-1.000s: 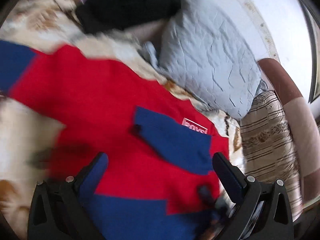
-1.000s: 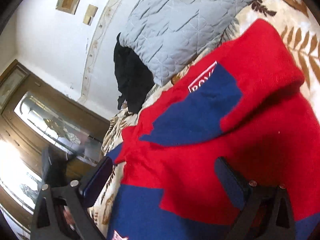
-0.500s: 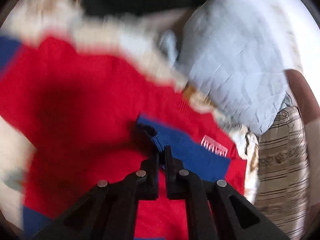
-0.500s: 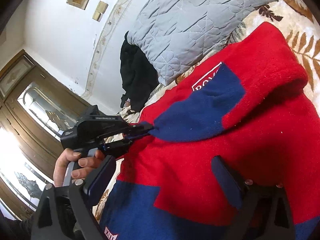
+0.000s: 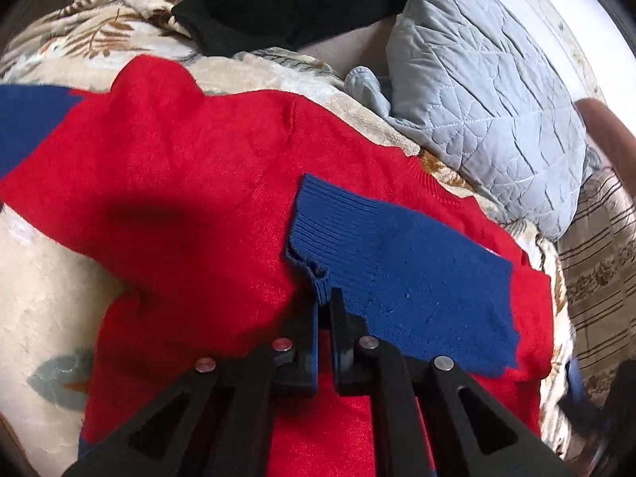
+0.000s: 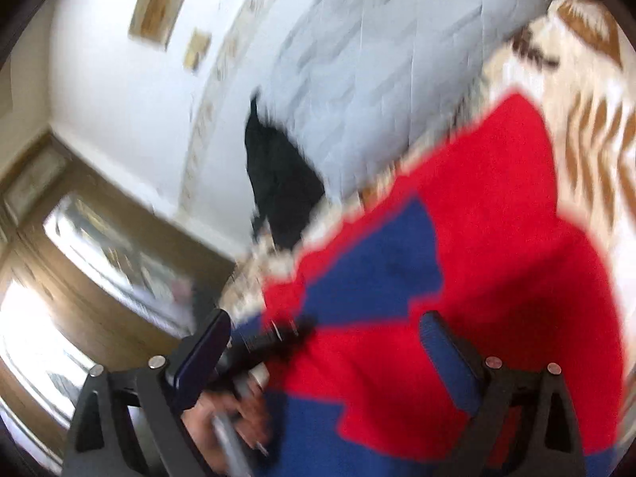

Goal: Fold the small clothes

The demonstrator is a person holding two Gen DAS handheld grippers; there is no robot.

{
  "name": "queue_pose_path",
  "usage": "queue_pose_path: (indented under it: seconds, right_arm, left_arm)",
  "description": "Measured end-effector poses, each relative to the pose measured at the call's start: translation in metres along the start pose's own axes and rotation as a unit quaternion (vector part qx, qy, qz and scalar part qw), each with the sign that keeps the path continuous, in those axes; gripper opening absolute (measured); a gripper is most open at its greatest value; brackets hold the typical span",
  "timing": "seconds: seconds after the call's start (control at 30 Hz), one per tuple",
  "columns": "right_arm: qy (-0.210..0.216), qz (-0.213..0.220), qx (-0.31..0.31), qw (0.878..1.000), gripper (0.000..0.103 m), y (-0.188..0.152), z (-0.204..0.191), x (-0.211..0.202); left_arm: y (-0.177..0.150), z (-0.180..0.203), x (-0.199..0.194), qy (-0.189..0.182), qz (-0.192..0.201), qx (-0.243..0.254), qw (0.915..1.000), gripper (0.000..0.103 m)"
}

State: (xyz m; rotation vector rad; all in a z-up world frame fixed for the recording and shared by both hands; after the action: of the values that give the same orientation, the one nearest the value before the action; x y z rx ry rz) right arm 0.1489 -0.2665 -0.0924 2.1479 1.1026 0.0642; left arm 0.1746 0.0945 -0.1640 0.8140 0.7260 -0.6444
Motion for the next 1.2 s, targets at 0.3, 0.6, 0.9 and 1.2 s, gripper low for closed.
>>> queue_pose_path:
  seconds: [0.3, 0.6, 0.9, 1.2]
  right_arm:
    - [-0.062, -0.036, 0.143, 0.987, 0.096, 0.081, 0.128, 0.037]
    - [-0.105, -0.05, 0.068, 0.991, 0.097, 0.098, 0.122, 0.043]
    - [-0.105, -0.104, 0.038, 0.988, 0.094, 0.036, 0.075, 0.035]
    - [-0.09, -0.072, -0.102, 0.988, 0.1, -0.002, -0.015, 0.025]
  left_arm:
    - [-0.004, 0.005, 0.01, -0.006, 0.007, 0.014, 0.9999, 0.007]
    - [-0.007, 0.004, 0.006, -0.008, 0.011, 0.023, 0.9996, 0.007]
    - [0.0, 0.01, 0.001, -0.007, -0.031, 0.009, 0.9995, 0.019]
    - [0.074, -0.112, -0.1, -0.084, 0.039, -0.16, 0.9829, 0.076]
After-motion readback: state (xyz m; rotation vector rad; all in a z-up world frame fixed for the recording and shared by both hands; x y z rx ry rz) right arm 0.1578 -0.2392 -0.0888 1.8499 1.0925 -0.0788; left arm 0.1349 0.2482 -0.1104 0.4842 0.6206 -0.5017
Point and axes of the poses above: each gripper's, at about its wrist camera, not at the fingertips, and x roughly the way its jaws point, z to its right, y to its top, the point moved 3 cm from there along x, roughly the way its jaws point, and after that the axes turned 9 degrees about -x, right-handed, at the moved point
